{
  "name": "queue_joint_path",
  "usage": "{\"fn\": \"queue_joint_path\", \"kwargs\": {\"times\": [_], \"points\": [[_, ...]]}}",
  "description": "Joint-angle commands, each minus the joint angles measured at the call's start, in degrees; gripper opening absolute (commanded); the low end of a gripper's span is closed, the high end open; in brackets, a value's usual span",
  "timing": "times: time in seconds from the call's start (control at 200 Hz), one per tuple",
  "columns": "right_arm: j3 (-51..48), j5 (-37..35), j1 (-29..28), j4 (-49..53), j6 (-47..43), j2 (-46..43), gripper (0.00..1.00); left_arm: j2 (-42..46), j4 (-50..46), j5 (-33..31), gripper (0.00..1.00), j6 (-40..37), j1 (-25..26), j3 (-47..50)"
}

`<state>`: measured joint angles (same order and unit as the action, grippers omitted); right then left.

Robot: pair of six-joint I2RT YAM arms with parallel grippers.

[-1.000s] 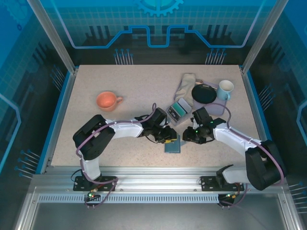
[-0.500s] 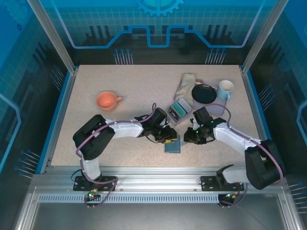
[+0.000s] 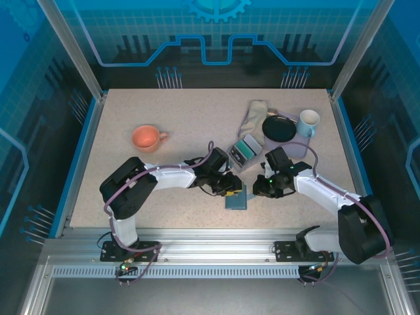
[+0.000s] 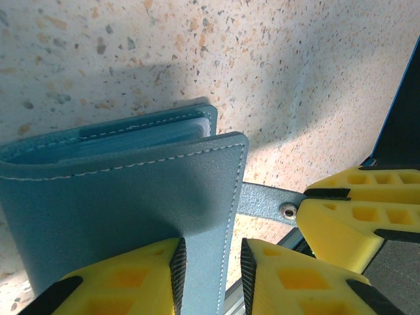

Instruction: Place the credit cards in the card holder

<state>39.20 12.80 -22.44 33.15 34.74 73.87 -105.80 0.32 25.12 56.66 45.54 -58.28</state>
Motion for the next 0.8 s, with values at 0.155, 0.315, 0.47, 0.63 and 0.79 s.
{"fn": "queue_joint_path", "kwargs": {"times": [0.155, 0.315, 0.47, 0.63, 0.79], "points": [[0.3, 2.5, 1.5, 1.7, -1.2, -0.6, 0.10, 1.6, -0.7, -0.6, 0.31, -0.6, 0.0, 0.4], [0.5, 6.4, 1.4, 0.0, -0.9, -1.1, 0.06, 2.2, -1.2, -0.9, 0.31, -0.9, 0.0, 0.2], [0.9, 10.4, 1.5, -2.4, 0.0, -1.0, 0.06, 4.5, -4.6, -3.5, 0.35, -3.1, 0.0, -0.3], [2.0, 10.5, 1.4, -1.7, -0.2, 0.7, 0.05, 8.8, -9.8, -7.2, 0.41, -6.2, 0.0, 0.0], [2.7, 10.6, 1.4, -1.8, -0.2, 1.8, 0.05, 9.6, -16.2, -10.3, 0.39, -9.6, -0.3, -0.3]]}}
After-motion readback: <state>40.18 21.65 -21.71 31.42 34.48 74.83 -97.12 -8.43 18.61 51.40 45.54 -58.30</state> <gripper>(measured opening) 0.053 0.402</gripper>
